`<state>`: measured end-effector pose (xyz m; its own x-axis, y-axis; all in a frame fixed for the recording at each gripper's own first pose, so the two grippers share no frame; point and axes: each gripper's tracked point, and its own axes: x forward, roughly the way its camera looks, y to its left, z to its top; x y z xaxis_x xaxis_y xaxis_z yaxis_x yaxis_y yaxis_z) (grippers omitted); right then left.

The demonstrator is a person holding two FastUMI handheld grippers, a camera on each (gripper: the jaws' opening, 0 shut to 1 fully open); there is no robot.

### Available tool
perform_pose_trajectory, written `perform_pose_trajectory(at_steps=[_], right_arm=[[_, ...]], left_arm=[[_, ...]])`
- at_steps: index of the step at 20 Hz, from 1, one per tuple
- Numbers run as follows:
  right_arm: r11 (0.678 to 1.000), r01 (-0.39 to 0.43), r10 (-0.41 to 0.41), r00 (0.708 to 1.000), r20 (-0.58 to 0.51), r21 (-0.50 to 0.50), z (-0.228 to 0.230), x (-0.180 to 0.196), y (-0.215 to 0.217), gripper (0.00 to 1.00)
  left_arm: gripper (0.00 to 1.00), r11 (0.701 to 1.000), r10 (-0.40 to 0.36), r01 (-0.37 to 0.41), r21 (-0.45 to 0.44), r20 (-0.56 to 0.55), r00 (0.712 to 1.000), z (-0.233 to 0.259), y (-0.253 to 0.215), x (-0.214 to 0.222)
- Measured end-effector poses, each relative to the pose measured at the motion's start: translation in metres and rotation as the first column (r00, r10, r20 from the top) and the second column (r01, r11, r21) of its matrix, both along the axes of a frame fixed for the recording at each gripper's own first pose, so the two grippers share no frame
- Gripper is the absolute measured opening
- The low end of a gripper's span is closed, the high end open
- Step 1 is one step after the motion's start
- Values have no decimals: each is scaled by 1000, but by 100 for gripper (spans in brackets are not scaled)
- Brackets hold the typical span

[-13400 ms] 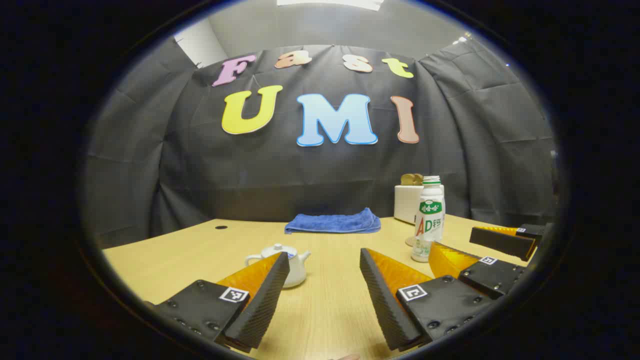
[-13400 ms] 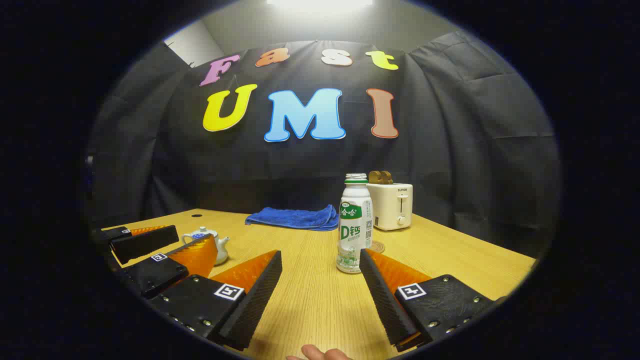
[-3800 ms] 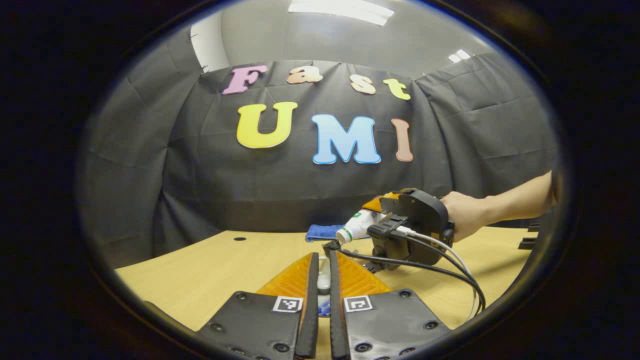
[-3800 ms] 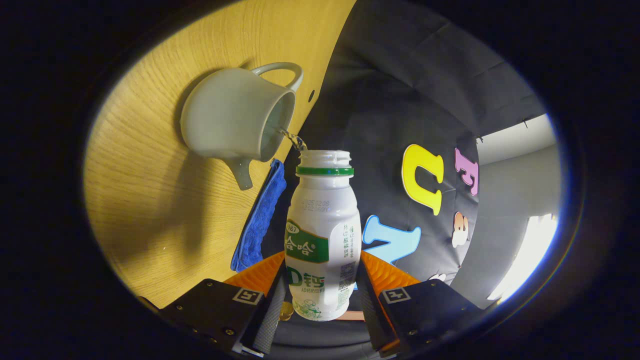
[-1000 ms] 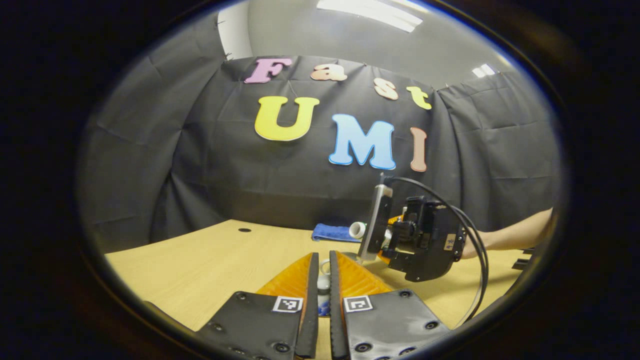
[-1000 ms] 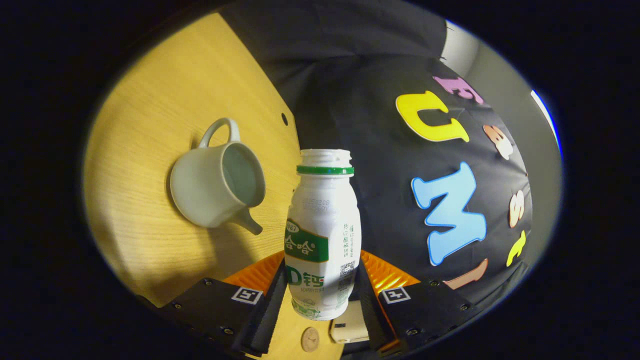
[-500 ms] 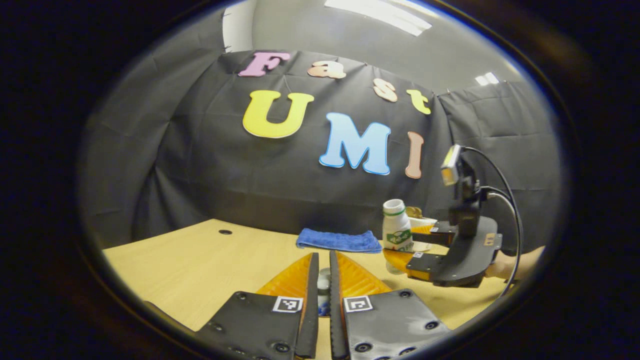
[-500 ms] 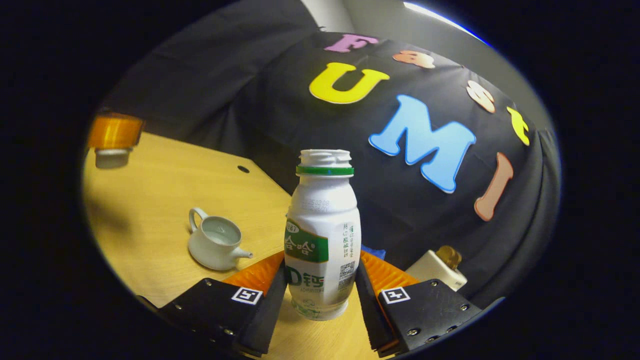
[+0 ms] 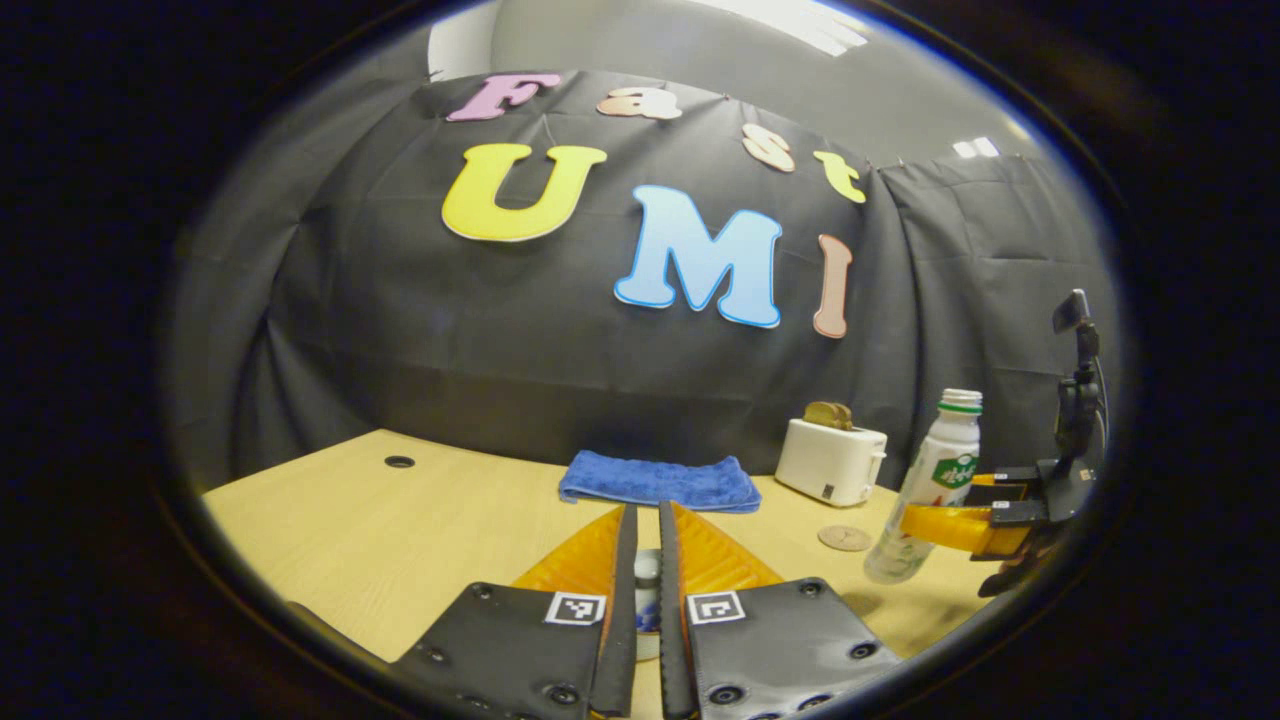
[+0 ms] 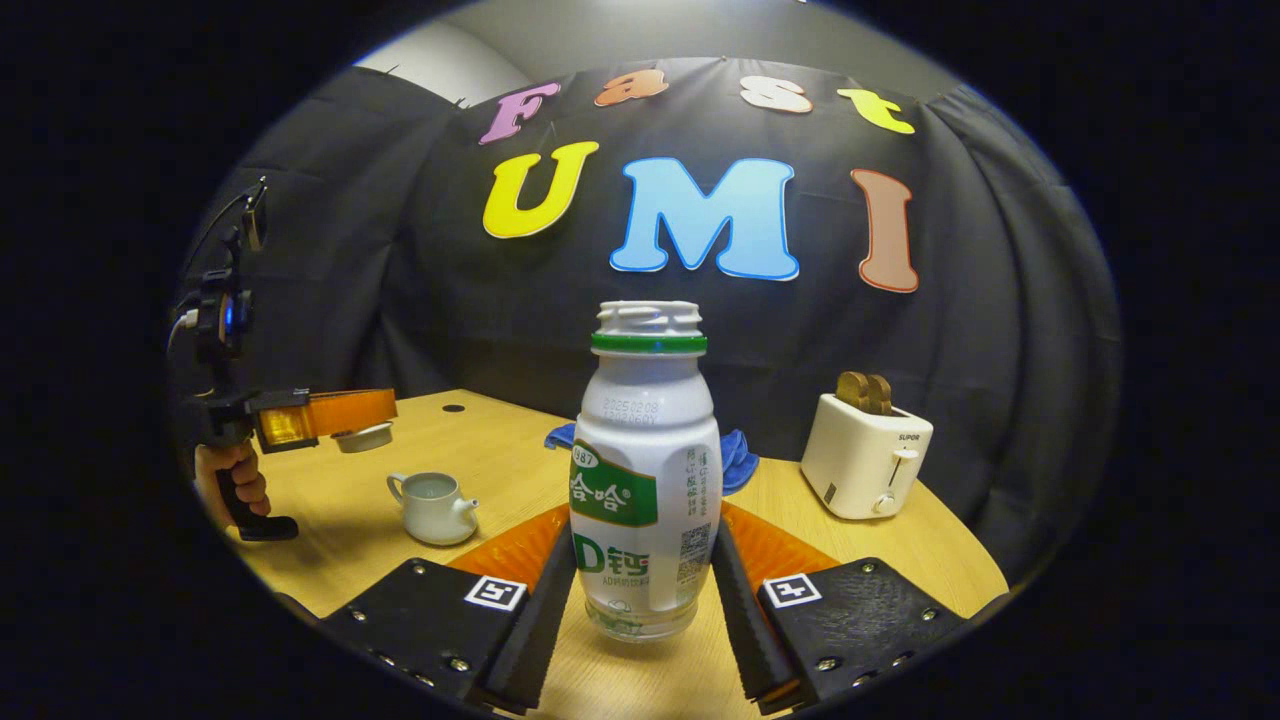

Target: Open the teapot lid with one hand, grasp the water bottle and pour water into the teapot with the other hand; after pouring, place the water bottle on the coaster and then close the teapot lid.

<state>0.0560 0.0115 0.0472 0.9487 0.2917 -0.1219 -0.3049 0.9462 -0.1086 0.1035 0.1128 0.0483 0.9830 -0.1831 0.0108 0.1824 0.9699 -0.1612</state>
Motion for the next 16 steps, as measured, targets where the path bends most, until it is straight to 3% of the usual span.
perform_pose_trajectory(at_steps=[4,15,16], right_arm=[[999,28,-29,999,20,43,4,-3,-20,71],[995,54,-57,998,36,80,7,-3,-33,71],[995,54,-57,998,33,82,6,-4,-33,71]], left_arm=[[20,997,-3,5,77,-25,1000,-16,-16,26],[20,991,40,-25,135,-111,993,-61,-12,55],[16,991,37,-21,134,-115,993,-65,-13,55]])
